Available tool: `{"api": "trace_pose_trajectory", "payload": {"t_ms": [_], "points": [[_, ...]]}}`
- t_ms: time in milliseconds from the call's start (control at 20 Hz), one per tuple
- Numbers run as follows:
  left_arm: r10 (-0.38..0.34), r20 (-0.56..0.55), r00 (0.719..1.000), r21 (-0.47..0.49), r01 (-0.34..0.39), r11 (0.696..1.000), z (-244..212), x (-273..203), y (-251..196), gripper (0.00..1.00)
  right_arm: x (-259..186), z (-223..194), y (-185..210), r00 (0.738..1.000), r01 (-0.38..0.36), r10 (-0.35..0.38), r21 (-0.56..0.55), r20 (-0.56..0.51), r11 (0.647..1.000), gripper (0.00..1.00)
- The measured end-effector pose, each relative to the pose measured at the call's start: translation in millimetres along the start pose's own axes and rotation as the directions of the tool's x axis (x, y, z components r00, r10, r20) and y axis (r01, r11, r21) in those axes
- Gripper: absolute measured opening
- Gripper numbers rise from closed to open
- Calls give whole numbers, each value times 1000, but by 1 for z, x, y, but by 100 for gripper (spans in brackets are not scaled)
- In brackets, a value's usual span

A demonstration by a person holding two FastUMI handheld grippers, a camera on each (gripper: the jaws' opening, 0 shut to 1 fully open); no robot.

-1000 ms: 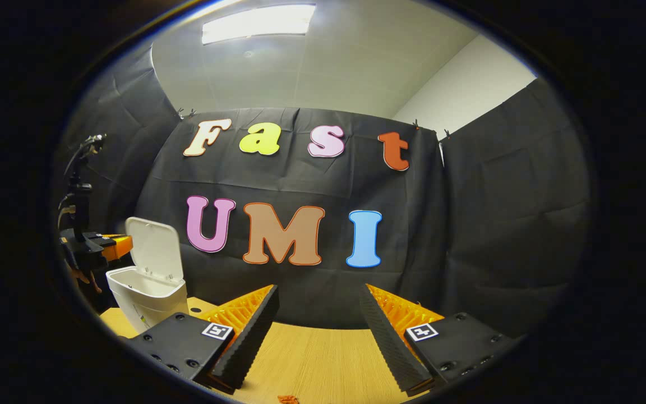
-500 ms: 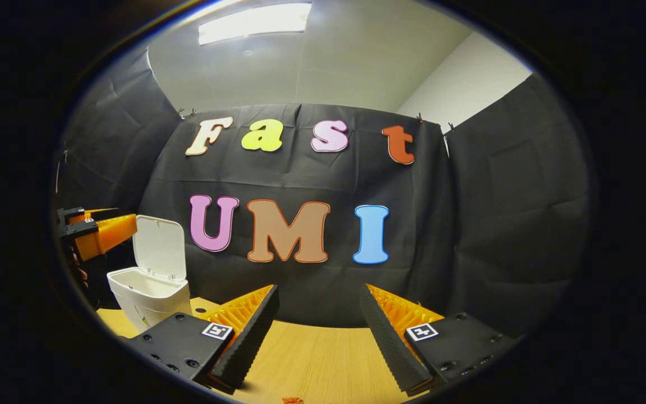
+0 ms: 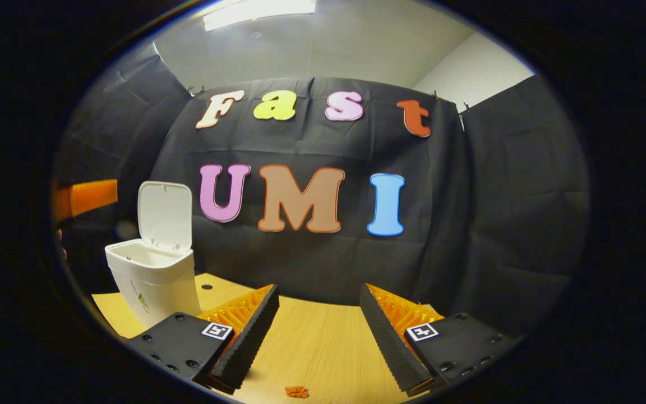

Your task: Press the lid of the desktop garbage bin to open it, pick up the crumpled paper on the desktop and throw it into the bin, then pick up the pop can on the desktop and drop it into the bin, and finally close the garbage bin lid.

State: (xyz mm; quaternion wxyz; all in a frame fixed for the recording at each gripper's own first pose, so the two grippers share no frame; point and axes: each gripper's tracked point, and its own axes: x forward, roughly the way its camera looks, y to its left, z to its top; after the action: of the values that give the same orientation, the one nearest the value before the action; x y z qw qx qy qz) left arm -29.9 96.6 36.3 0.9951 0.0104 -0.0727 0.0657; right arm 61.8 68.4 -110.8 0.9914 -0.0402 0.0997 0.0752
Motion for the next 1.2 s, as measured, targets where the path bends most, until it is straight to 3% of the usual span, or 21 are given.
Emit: {"api": "trace_pose_trajectory", "payload": {"t_ms": [200, 550, 1200], "points": [[20, -8, 1000, 17, -20, 1000, 1, -12, 8, 91, 14, -60, 11, 990, -25, 24, -5, -141, 1000, 97], [40, -32, 999, 41, -38, 998, 1, -23, 17, 91, 28, -122, 22, 959, -54, 47, -18, -278, 998, 96], [106, -81, 991, 101, -98, 990, -4, -39, 42, 91, 33, -252, 33, 830, -98, 53, -52, -555, 994, 100]]}}
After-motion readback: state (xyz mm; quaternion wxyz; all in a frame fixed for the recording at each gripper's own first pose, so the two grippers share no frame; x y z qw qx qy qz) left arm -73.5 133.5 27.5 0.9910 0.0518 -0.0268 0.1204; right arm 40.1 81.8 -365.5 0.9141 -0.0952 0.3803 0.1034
